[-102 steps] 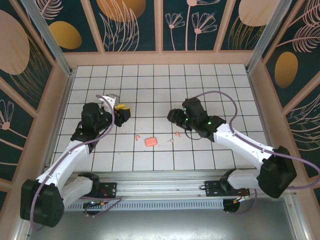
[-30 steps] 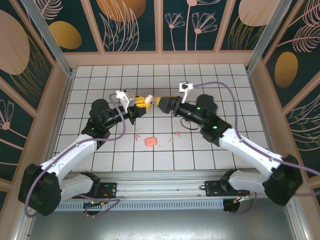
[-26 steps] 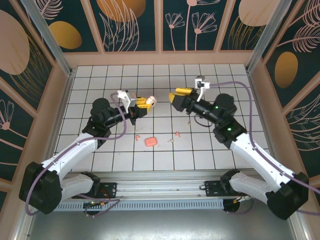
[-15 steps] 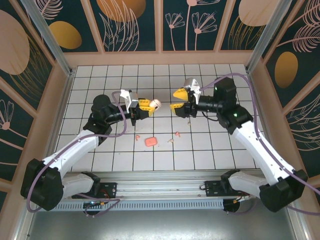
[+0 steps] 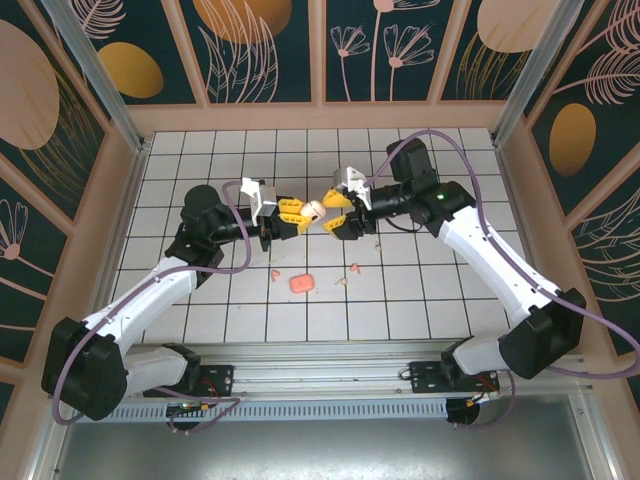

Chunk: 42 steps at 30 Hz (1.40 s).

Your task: Insert the wireless bluetooth earbuds into the charging case

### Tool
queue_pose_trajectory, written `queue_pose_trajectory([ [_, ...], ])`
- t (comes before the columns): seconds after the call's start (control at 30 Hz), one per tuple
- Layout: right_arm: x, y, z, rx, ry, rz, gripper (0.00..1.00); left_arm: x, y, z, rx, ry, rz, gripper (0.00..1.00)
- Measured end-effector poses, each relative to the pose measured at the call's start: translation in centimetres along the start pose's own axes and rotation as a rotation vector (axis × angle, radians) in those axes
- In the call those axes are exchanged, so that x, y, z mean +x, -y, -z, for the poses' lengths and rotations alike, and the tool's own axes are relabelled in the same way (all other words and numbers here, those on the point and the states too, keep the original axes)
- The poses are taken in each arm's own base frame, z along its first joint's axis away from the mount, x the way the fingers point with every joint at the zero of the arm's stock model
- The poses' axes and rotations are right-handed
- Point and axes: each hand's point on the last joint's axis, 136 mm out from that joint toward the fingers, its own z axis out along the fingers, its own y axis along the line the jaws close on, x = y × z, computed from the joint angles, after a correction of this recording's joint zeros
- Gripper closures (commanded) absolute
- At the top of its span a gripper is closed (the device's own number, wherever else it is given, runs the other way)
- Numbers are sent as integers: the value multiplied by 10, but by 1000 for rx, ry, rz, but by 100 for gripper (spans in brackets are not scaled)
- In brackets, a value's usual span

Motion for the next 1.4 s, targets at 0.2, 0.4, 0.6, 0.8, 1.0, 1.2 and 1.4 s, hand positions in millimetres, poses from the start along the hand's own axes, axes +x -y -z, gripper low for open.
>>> queue_pose_trajectory([
  [0.2,-2,-4,-6,-26,2,28,55,-1,4,1,20,1,-4,85],
  [0.4,-3,-4,-6,-28,7,42,64,-3,7,1,34,3,-7,86],
  [0.6,-4,-3,-5,-27,14,49,79,-3,10,1,47,4,-5,85],
  [0.8,-5,-3,-4,-28,18,55,85,-4,10,1,47,8,-8,73],
  [1.0,-1,-1,-4,-17,2,66,84,2,1,1,-1,-18,-10,50],
  [1.2,16,7,4,78,-111,101,84,12,-10,1,-55,-108,-61,47],
  [1.4,41,10,3,149,-273,142,84,24,-13,3,-66,-199,-105,46],
])
